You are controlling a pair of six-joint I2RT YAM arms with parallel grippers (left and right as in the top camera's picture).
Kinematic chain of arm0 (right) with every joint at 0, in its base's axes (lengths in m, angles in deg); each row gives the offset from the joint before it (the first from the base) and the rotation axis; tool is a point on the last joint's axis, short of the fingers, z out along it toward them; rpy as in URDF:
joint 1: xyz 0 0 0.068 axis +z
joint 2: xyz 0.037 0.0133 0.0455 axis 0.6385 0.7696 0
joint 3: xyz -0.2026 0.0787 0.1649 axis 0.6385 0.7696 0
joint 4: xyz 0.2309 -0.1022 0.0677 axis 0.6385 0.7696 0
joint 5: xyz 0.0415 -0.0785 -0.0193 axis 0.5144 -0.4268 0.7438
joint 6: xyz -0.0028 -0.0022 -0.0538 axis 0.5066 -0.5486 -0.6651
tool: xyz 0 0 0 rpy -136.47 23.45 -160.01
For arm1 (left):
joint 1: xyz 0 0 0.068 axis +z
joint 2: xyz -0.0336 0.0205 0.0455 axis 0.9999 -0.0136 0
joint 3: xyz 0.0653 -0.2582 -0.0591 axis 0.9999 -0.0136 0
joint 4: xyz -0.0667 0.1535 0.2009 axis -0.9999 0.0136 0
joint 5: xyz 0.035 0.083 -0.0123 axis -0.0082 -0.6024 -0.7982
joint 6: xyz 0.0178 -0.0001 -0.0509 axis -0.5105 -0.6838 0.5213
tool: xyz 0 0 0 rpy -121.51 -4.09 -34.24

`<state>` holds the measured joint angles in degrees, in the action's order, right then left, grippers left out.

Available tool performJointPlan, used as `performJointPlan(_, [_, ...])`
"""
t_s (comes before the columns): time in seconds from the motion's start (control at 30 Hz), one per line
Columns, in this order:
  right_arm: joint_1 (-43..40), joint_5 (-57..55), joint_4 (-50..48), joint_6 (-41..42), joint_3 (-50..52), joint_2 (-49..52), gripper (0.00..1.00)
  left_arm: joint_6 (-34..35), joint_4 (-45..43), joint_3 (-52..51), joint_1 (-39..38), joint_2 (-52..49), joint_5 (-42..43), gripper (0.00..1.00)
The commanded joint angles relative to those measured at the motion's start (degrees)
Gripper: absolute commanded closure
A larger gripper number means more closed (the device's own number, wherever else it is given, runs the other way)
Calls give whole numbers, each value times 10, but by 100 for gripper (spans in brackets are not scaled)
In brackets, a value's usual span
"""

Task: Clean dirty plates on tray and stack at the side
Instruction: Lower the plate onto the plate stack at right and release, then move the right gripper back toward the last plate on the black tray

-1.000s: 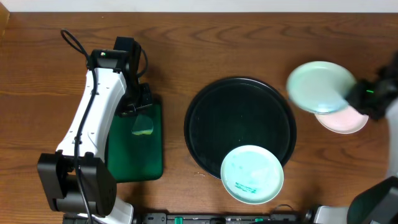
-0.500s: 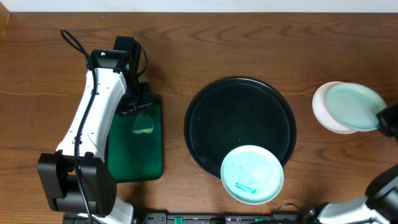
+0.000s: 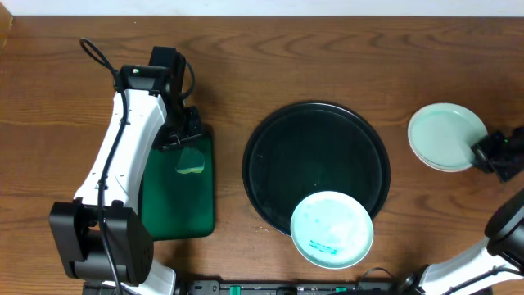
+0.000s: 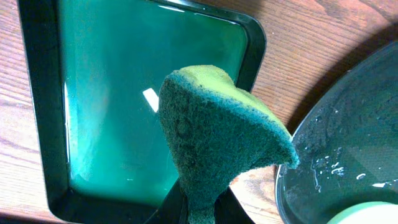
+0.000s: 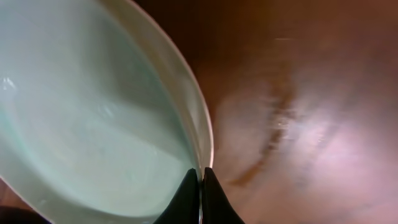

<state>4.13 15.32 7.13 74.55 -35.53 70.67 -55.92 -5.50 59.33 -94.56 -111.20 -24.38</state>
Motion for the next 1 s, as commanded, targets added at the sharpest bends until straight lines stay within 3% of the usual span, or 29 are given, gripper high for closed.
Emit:
performJointPlan(0.0, [41, 9, -8, -13, 1, 1, 86, -5, 2, -2, 1, -2, 3, 93])
performJointPlan(0.1, [65, -12, -6, -12, 1, 1, 53, -5, 2, -2, 1, -2, 3, 93])
performJointPlan(0.17, [73, -19, -2, -13, 1, 1, 41, -5, 2, -2, 1, -2, 3, 93])
performJointPlan(0.3, [77, -21, 17, -13, -1, -8, 48, -5, 2, -2, 1, -2, 3, 93])
performJointPlan(0.43, [82, -3, 28, -19, -2, -66, 48, -5, 2, -2, 1, -2, 3, 93])
performJointPlan(0.5, [89, 31, 34, -47, -2, -111, 45, -5, 2, -2, 1, -2, 3, 93])
performJointPlan(0.53, [93, 50, 39, -66, -2, -133, 36, -5, 2, -2, 1, -2, 3, 93])
performJointPlan(0.57, [101, 70, 47, -85, -2, -161, 34, -5, 2, -2, 1, -2, 3, 93])
performJointPlan(0.7, [144, 84, 101, -97, -2, -264, 38, -5, 2, -2, 1, -2, 3, 93])
performJointPlan(0.77, [171, 84, 134, -73, -2, -310, 35, -5, 2, -2, 1, -2, 3, 93])
performJointPlan(0.8, [188, 84, 151, -71, -2, -334, 30, -5, 2, -2, 1, -2, 3, 93])
performJointPlan(0.87, [219, 91, 172, -62, -2, -369, 1, -5, 2, -2, 1, -2, 3, 93])
performJointPlan(0.97, [270, 104, 198, -56, -2, -412, 1, -5, 2, -2, 1, -2, 3, 93])
